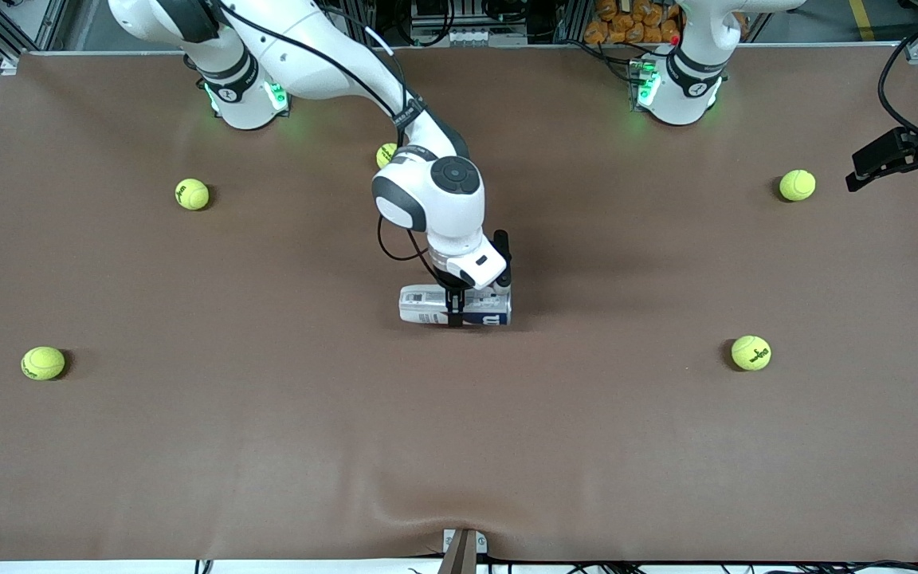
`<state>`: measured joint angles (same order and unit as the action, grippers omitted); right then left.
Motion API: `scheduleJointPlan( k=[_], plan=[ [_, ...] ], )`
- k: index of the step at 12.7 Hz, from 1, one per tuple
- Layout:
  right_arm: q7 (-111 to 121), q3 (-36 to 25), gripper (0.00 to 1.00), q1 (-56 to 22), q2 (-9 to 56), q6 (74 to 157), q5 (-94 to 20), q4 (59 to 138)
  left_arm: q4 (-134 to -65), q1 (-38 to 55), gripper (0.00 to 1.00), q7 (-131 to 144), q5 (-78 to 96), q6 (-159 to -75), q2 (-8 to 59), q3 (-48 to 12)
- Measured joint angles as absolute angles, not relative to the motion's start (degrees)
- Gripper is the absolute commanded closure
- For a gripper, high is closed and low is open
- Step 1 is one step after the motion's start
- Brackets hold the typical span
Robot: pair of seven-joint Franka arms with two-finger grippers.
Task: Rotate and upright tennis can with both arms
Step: 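Lower the can lying onto the table and open the right gripper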
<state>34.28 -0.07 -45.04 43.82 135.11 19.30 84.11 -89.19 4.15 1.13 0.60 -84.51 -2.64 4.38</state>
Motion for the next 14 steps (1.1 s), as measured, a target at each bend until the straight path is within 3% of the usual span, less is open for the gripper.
scheduleJointPlan(
  k=[7, 14],
  plan=[
    [32.39, -0.08, 0.0, -45.48, 45.39, 136.15, 20.47, 82.67, -89.2, 4.15, 0.0, 1.13, 0.6, -84.51, -2.58, 4.38],
    [28.89, -0.53, 0.0, -45.46, 36.12, 128.1, 17.76, 81.51, -89.24, 2.04, 0.0, -0.27, 13.04, -86.51, 0.21, 4.93]
  ],
)
